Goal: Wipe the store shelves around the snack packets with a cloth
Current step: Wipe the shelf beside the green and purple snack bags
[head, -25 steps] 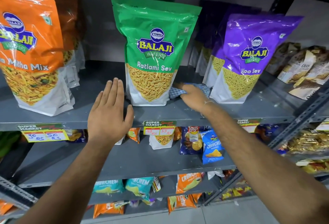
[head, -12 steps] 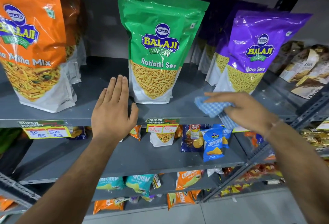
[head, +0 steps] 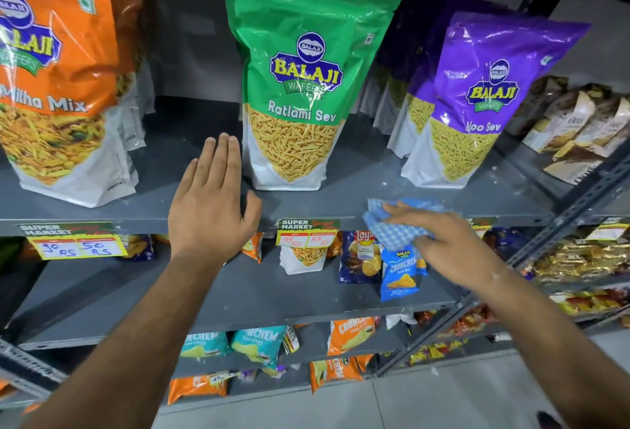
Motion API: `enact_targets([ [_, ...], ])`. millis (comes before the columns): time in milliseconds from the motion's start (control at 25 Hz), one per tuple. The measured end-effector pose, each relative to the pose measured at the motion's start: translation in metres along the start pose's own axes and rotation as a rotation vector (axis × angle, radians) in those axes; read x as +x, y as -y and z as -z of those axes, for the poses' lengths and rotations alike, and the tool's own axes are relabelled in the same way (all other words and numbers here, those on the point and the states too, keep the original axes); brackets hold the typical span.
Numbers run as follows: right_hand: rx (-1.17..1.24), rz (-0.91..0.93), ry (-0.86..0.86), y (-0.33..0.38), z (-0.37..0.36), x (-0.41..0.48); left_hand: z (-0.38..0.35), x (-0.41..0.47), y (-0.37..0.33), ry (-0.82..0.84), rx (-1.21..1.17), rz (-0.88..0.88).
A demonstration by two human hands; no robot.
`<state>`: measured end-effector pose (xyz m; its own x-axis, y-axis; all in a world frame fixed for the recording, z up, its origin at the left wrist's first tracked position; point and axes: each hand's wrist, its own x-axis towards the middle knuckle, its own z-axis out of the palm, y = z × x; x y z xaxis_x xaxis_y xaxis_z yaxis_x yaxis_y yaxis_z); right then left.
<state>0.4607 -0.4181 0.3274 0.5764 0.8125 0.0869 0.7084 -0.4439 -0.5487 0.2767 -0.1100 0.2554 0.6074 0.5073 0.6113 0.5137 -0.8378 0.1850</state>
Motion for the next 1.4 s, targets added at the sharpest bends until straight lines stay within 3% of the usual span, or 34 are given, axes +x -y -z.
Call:
enact_targets([
  [80, -0.013, -0.030, 0.005, 0.003, 0.008, -0.023, 0.000, 0.000, 0.000, -0.010, -0.009, 0.003],
  [200, 0.063, -0.127, -0.142, 0.002, 0.013, -0.032, 0.002, 0.000, -0.001, -0.039, -0.082, -0.016],
  [360, 0.074, -0.161, -0.309, -0.002, 0.027, -0.023, 0.012, -0.008, -0.012, -0.238, -0.237, -0.016],
  [480, 0.056, -0.141, -0.308, -0.019, 0.044, -0.017, 0.016, -0.022, -0.070, -0.349, -0.297, -0.178],
  [560, 0.074, -0.118, -0.374, -0.033, 0.060, -0.019, 0.012, -0.022, -0.122, -0.281, -0.342, -0.363],
  [640, 0.134, -0.124, -0.446, -0.049, 0.081, -0.023, -0.001, -0.012, -0.168, -0.160, -0.332, -0.412],
  [800, 0.237, -0.098, -0.556, -0.101, 0.131, -0.020, -0.045, 0.021, -0.233, -0.032, -0.237, -0.288],
  [1000, 0.351, -0.064, -0.722, -0.153, 0.180, 0.021, -0.087, 0.037, -0.265, 0.108, -0.092, -0.147],
  [1240, 0.176, -0.051, -0.705, -0.199, 0.191, 0.155, -0.093, 0.035, -0.264, 0.130, 0.057, -0.150],
  [1400, -0.146, -0.102, -0.396, -0.233, 0.187, 0.223, -0.094, 0.037, -0.265, 0.129, 0.089, -0.128],
])
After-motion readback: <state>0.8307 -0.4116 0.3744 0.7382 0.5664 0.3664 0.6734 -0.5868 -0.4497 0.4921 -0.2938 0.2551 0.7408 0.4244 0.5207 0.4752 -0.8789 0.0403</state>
